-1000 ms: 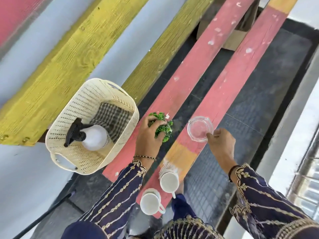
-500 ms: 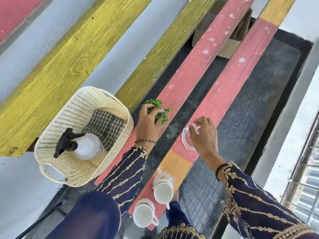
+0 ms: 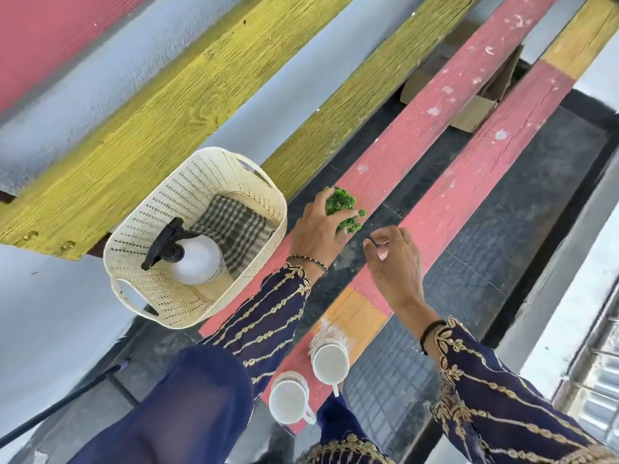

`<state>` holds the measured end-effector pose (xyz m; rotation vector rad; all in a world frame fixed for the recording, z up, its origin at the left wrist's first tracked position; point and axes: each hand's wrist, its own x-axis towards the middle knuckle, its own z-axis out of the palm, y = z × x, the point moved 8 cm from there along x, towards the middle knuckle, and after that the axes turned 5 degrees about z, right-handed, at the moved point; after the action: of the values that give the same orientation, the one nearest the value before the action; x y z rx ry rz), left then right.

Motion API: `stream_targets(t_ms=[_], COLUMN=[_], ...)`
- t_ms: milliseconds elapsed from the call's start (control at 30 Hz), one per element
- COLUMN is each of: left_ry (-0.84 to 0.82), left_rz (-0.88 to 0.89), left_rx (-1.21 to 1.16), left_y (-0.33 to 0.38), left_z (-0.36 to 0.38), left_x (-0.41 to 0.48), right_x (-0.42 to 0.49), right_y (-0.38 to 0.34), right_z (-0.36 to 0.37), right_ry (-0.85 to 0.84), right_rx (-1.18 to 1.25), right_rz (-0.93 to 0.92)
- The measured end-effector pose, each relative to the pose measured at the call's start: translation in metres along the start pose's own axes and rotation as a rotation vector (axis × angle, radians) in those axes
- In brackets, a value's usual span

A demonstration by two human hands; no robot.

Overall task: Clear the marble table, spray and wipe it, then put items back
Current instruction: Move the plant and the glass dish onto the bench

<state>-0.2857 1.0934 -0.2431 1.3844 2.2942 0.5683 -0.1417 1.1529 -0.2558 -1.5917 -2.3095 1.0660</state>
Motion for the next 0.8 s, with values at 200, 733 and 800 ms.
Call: stream_targets(t_ms=[200, 733, 800], left_ry=[0.052, 0.566, 0.624], left_rz=[0.041, -0.352, -0.392], left_rx=[0.022, -0.196, -0.218], left_y=[0.003, -0.099, -0.114], left_z=[-0.020, -0.133, -0.140], left_x=[-0.023, -0.208, -0.226], right_x=[-0.013, -0.084, -0.087], right_y=[-0.034, -0.209, -0.219], right_z=[0.013, 0.127, 0.160], right_ry=[-0.020, -0.325, -0.378], right_rx=[0.056, 0.087, 0.006], right_rz=[-0.085, -0.536, -0.520])
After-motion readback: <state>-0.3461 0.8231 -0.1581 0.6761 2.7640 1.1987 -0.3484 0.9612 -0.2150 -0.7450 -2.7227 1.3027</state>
